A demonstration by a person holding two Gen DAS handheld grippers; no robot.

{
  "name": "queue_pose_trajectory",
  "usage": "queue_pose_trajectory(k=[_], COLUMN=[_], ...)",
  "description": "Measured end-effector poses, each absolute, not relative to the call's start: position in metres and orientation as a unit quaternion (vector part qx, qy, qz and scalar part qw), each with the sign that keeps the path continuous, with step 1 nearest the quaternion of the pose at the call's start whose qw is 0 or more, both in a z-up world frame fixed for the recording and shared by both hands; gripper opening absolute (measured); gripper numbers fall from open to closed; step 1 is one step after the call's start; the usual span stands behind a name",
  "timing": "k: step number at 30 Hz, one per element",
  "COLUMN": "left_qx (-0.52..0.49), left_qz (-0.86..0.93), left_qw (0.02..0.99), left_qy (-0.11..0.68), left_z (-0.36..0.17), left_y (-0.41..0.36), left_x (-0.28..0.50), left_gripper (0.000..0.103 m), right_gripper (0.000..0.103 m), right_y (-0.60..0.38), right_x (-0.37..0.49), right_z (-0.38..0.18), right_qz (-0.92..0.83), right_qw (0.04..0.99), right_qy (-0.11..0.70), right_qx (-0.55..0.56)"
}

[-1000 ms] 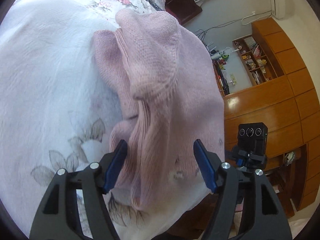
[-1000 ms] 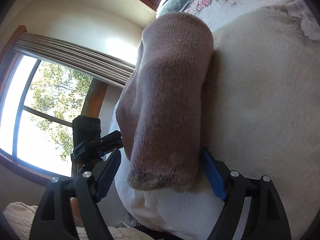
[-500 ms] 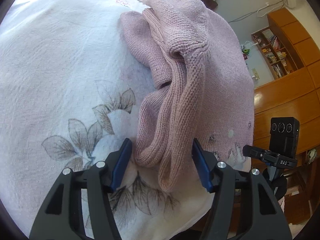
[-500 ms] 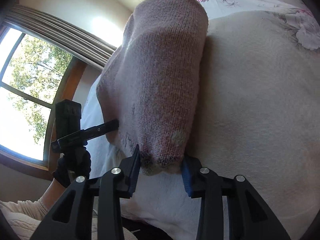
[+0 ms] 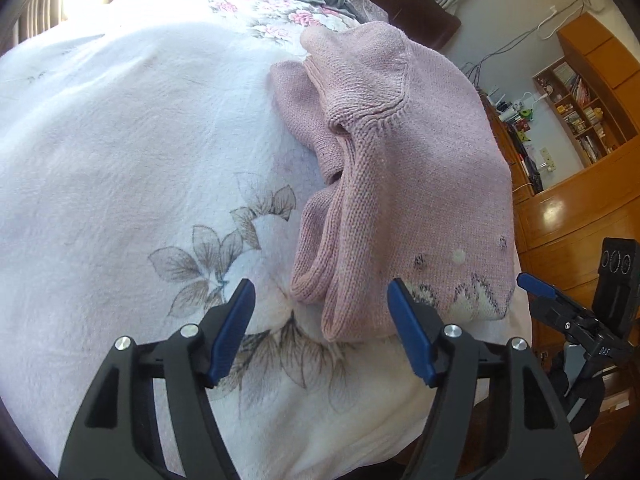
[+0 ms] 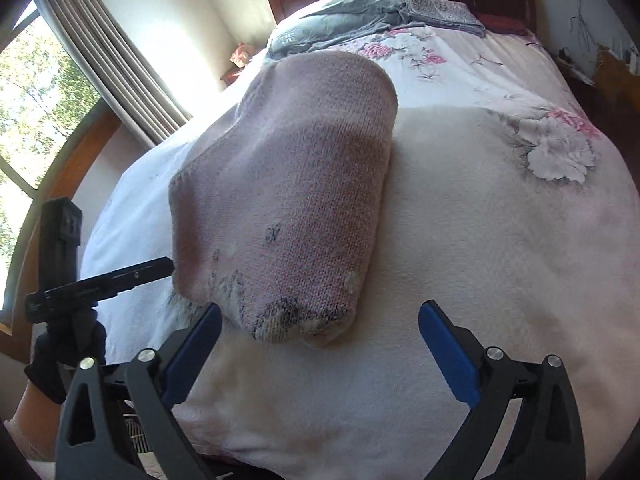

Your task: Fold small clothes

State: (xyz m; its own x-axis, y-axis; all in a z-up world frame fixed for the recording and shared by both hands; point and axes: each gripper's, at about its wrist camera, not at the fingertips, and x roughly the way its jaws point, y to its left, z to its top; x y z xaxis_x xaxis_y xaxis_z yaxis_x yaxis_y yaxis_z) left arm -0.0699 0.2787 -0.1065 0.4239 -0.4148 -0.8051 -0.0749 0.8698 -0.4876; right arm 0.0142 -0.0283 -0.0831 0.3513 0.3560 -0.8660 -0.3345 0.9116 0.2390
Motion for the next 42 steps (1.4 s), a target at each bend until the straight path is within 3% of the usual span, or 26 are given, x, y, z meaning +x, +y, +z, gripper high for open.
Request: queue_pose_trajectory(k=[11, 32, 42], left_qx=[-0.196, -0.152, -0.144], left_qz=[-0.054, -0.033, -0.028], left_qw=[0.833, 0.858, 0.858], left_qy=[0.514, 0.489, 0.492], left_z=[-0.061, -0.006, -0.003], left_y=[0.256, 0.244, 0.240], left_x=[-0.102, -0.138, -0.144], left_gripper=[0.080, 0.082, 0.082], right_gripper=[0.099, 0.099, 0.099], right_y=[-0.010, -0.009, -0.006], right_x=[-0.017, -0.040, -0.040], right_z=[-0.054, -0.010, -0.015], right_qz=[0.170, 0.114, 0.104], right_qw=[0.853, 0.883, 0.877], right_qy=[0.493, 0.452, 0.465], right_qx=[-0.032, -0.055, -0.059])
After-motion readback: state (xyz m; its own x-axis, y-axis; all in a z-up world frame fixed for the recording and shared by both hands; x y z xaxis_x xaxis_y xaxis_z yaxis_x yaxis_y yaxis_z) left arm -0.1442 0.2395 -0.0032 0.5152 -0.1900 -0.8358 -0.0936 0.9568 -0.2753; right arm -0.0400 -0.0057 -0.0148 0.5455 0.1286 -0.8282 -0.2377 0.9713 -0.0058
